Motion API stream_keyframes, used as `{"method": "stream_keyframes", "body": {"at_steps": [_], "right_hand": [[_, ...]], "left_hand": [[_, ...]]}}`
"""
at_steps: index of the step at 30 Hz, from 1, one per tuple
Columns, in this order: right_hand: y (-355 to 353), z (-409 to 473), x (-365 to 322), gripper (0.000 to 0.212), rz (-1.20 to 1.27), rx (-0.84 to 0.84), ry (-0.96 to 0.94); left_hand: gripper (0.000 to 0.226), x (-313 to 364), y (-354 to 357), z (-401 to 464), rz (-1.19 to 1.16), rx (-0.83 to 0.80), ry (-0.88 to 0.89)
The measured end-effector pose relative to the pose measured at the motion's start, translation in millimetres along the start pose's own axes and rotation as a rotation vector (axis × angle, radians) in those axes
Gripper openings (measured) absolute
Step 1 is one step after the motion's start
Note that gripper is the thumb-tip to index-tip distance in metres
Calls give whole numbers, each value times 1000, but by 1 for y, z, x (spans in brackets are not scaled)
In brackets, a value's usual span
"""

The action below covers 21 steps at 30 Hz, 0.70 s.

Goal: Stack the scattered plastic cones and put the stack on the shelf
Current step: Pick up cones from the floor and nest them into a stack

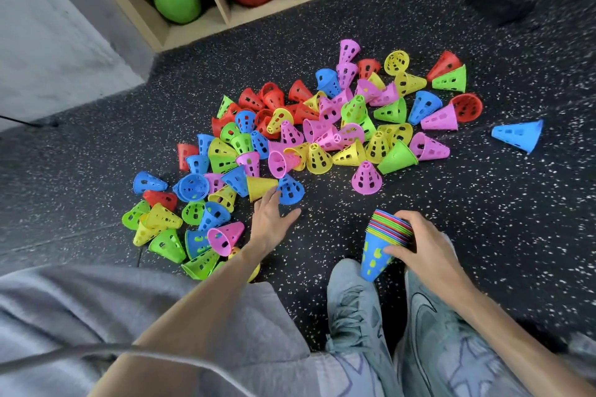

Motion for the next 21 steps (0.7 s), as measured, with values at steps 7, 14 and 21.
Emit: {"method": "stream_keyframes", "body": {"at_steps": [7, 14, 21], "right_hand": [[-2, -3, -5, 56, 8, -7, 7], [-5, -9, -13, 52, 2, 1, -18], [-18, -9, -10, 50, 275, 194, 54]], "left_hand": [[78, 16, -10, -18, 31, 144, 245], [56, 45, -11, -47, -156, 169, 315], [76, 54, -2, -77, -397, 39, 179]]}}
Point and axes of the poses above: each hand's wrist, its own z-axis towards the middle knuckle, its own y-axis out of the palm, x = y × z, the point moved 3 cm from there along z, towards the middle knuckle, and after that the axes turned 2 degrees about x, right-handed, at the moved point
